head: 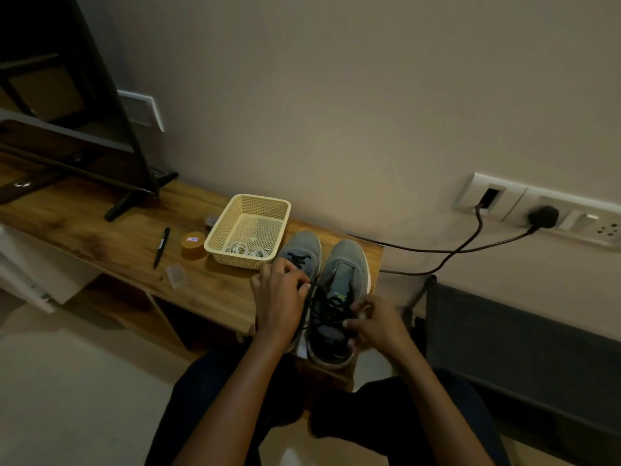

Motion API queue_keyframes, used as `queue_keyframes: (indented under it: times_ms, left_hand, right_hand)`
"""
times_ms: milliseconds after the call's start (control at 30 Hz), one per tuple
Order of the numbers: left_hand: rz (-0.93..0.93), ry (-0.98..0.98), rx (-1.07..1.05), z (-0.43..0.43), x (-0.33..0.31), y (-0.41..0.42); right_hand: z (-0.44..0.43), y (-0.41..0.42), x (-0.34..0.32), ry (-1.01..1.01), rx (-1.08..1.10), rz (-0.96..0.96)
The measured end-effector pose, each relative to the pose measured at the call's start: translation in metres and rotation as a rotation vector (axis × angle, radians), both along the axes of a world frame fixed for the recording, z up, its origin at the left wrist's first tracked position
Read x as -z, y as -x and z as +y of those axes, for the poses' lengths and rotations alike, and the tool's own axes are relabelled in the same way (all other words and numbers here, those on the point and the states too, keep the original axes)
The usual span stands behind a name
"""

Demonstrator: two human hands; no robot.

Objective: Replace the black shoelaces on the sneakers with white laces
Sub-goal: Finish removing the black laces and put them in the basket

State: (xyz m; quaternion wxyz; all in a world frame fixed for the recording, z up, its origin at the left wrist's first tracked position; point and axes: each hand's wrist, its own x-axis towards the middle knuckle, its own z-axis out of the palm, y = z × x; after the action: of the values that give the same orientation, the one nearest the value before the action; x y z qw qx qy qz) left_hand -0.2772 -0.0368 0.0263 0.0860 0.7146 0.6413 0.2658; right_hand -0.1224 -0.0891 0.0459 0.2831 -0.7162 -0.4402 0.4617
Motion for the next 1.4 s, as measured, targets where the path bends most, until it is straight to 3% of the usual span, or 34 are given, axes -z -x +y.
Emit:
queue_keyframes:
  times_ms: [67,100,200,267,333,433,600,767,867,1000,1167,1400]
  left_hand:
    - [-0.037,-0.013,0.108,-0.004,-0.003,-0.007]
    - [-0.020,0.010,0.180,-0.006,-0.004,-0.011]
    - [0.175,0.135,0.353,-0.012,-0.005,-0.019]
    - [0.215,0.164,0.367,-0.013,-0.004,-0.017]
    - [0.070,0.110,0.274,-0.010,-0.007,-0.009]
    - [-0.304,0.108,0.025,-0.004,-0.015,0.015]
    - [-0.599,0.231,-0.178,0.009,-0.007,0.051]
    - [-0.658,0.415,-0.184,0.013,0.001,0.066]
    - [-0.583,0.514,-0.117,0.015,0.008,0.064]
    - [-0.342,0.473,-0.049,0.022,0.021,0.057]
    - [-0.345,0.500,0.016,0.026,0.031,0.055]
    - [-0.332,0.528,0.086,0.019,0.029,0.056]
  right_hand:
    - [0.005,0.004,-0.005,-0.188,0.134,0.015]
    - [0.010,0.004,-0.006,-0.299,0.134,-0.082]
    - [0.018,0.006,-0.003,-0.507,-0.048,-0.430]
    - [0.020,0.011,0.008,-0.479,-0.241,-0.544]
    - [0.018,0.020,0.018,-0.405,-0.430,-0.705]
    - [0.013,0.026,0.023,-0.223,-0.577,-0.866]
    - [0.018,0.026,0.018,-0.131,-0.605,-0.852]
    - [0.039,0.017,0.006,-0.161,-0.597,-0.869]
    - [0.054,0.018,-0.009,-0.107,-0.573,-0.792]
    - [0.078,0.026,-0.013,-0.227,-0.373,-0.860]
    - [0.102,0.027,-0.009,-0.023,-0.353,-0.637]
    - [0.110,0.016,0.001,-0.128,-0.423,-0.729]
